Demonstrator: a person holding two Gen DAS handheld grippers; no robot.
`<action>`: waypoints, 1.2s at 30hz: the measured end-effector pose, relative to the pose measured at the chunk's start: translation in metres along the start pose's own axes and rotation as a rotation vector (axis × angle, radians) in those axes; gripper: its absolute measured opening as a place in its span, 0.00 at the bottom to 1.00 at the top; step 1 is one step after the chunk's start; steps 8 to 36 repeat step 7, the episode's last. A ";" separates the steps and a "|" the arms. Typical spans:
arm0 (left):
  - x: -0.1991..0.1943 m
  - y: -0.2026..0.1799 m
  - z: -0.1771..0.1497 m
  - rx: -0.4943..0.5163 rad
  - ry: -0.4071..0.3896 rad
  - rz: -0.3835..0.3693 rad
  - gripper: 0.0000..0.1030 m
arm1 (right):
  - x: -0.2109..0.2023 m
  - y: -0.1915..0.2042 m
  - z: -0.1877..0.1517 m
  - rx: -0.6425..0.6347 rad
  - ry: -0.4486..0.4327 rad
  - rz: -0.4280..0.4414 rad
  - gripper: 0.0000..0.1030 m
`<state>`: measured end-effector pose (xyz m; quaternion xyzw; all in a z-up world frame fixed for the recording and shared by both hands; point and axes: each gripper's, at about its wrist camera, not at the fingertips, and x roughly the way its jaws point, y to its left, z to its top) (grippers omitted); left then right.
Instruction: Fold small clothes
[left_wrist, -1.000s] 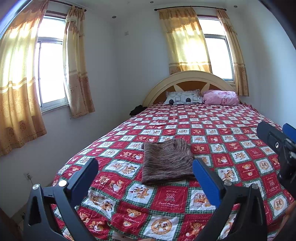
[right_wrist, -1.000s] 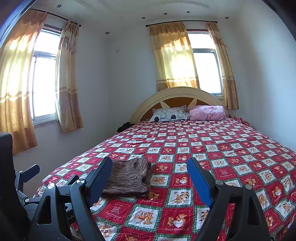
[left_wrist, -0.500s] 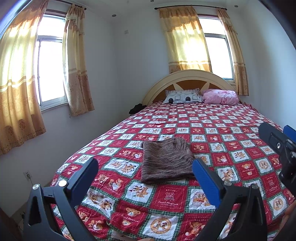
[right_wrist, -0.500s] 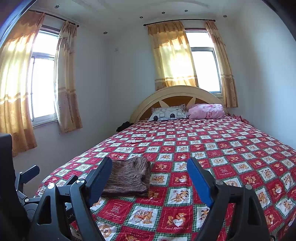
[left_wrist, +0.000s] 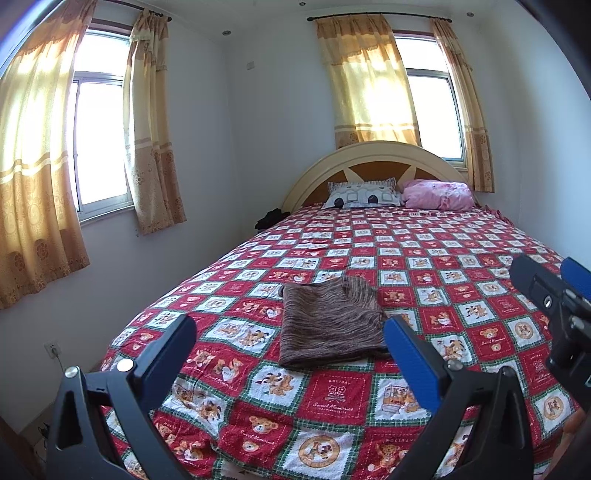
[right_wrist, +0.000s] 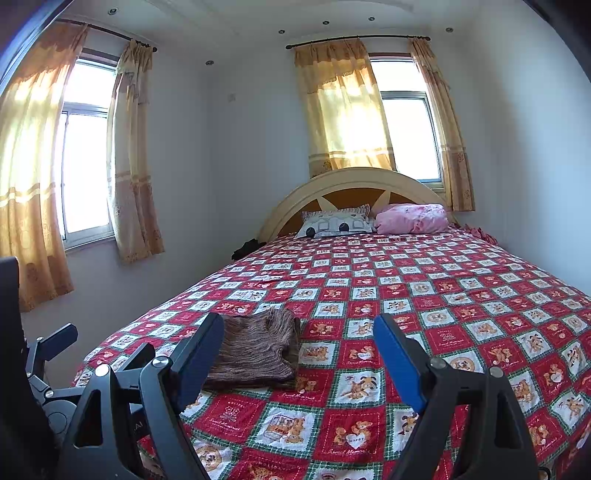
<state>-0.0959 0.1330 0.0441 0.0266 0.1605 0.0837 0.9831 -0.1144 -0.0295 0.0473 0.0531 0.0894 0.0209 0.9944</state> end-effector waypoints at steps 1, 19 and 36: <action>0.000 0.001 0.000 -0.007 0.002 -0.010 1.00 | 0.000 0.000 0.000 0.001 0.000 0.001 0.81; 0.011 0.005 0.002 0.015 0.028 -0.014 1.00 | -0.001 -0.003 0.001 0.006 -0.011 -0.015 0.81; 0.011 0.005 0.002 0.015 0.028 -0.014 1.00 | -0.001 -0.003 0.001 0.006 -0.011 -0.015 0.81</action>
